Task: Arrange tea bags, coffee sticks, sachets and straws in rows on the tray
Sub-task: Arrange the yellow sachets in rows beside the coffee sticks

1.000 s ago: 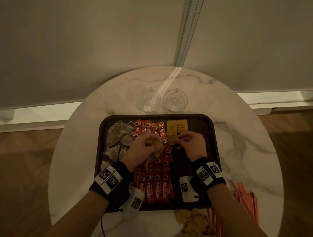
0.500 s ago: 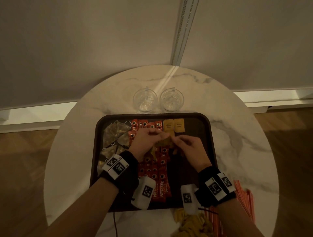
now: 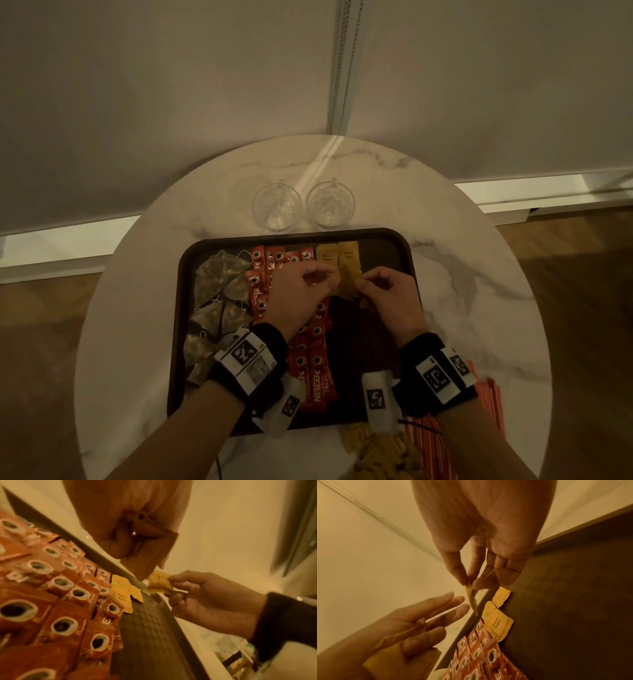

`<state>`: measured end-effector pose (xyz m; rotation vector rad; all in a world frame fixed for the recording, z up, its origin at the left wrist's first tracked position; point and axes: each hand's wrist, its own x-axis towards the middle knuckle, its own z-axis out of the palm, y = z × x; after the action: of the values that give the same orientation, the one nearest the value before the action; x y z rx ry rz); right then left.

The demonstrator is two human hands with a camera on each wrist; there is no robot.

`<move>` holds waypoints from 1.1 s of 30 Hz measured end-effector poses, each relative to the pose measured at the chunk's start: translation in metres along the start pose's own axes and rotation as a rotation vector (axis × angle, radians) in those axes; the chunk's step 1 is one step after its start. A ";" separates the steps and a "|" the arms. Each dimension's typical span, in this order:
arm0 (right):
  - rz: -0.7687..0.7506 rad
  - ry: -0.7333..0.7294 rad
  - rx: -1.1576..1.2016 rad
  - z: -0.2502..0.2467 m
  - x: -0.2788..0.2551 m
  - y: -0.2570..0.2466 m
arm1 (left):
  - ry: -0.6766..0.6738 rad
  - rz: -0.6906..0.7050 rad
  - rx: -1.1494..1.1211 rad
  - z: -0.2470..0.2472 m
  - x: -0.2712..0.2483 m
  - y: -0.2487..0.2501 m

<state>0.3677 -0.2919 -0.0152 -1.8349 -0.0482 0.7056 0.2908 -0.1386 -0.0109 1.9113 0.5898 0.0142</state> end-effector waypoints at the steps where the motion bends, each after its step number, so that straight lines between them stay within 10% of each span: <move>1: -0.022 -0.014 0.001 0.001 -0.001 -0.001 | -0.030 0.028 0.004 0.003 -0.002 0.002; 9: 0.000 -0.028 0.250 -0.006 -0.003 0.000 | -0.054 -0.186 -0.231 0.007 0.007 -0.002; 18: 0.159 -0.043 0.108 -0.009 0.012 0.016 | -0.083 -0.189 -0.175 0.002 0.010 -0.001; 33: -0.005 0.119 -0.425 -0.011 0.041 0.018 | -0.030 -0.451 -0.923 -0.010 -0.002 0.005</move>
<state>0.4013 -0.2936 -0.0469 -2.2786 -0.1335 0.6129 0.2882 -0.1324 -0.0019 0.8667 0.8042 -0.0280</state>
